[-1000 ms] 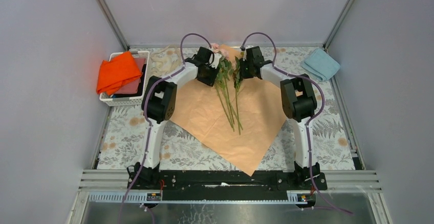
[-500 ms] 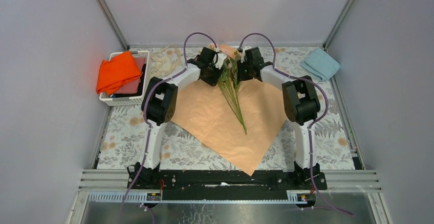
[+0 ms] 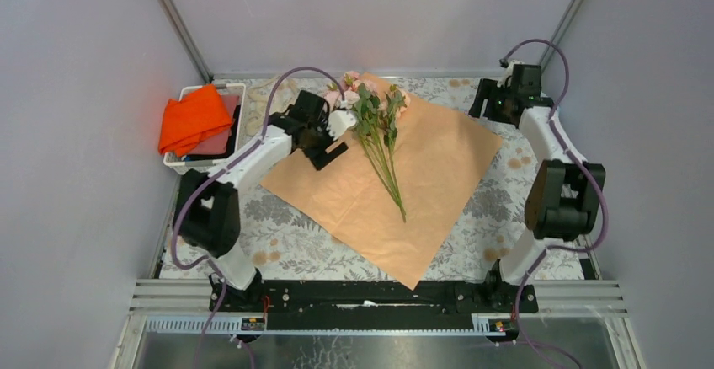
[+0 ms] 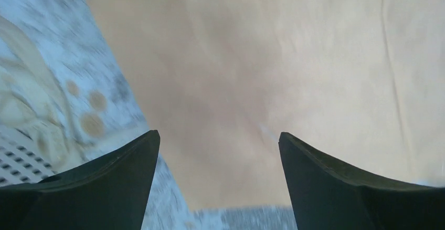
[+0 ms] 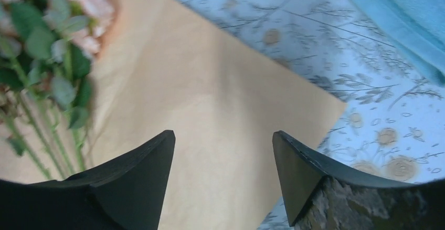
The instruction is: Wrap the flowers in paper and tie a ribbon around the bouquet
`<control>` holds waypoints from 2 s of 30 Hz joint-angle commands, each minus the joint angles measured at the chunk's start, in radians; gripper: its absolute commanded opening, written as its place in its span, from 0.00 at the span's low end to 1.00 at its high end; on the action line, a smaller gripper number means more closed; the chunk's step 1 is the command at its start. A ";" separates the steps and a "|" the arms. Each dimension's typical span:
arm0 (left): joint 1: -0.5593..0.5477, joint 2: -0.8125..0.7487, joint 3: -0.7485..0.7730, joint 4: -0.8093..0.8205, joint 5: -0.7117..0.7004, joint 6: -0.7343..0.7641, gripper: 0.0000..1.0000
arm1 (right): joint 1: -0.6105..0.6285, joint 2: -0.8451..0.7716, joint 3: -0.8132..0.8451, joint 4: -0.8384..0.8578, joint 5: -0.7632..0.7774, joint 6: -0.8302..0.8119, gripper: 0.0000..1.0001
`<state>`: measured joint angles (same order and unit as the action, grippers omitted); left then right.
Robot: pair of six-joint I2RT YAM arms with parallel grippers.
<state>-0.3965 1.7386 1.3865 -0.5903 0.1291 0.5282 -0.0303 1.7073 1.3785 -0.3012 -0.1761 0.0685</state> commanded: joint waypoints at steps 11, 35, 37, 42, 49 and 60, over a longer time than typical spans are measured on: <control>-0.114 -0.314 -0.524 -0.118 -0.029 0.229 0.99 | -0.083 0.699 0.770 -0.354 -0.244 -0.226 0.83; 0.071 -0.247 -0.635 0.368 -0.257 0.328 0.99 | -0.071 0.314 0.148 -0.082 -0.192 -0.025 0.61; 0.072 -0.260 -0.639 0.345 -0.223 0.329 0.98 | -0.025 0.243 0.135 -0.126 -0.096 -0.058 0.63; 0.066 -0.286 -0.636 0.293 -0.103 0.301 0.99 | 0.286 0.046 0.027 -0.178 0.101 -0.367 0.66; 0.055 -0.330 -0.650 0.230 -0.084 0.335 0.99 | 0.541 -0.364 -0.384 -0.056 -0.346 -0.829 0.71; -0.071 -0.505 -0.638 -0.040 0.084 0.336 0.99 | 0.912 -0.677 -0.736 -0.157 -0.442 -1.231 0.72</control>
<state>-0.3904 1.3060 0.7422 -0.5213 0.0837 0.8497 0.7258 1.0641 0.7441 -0.4416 -0.6136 -0.9939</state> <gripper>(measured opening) 0.986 0.719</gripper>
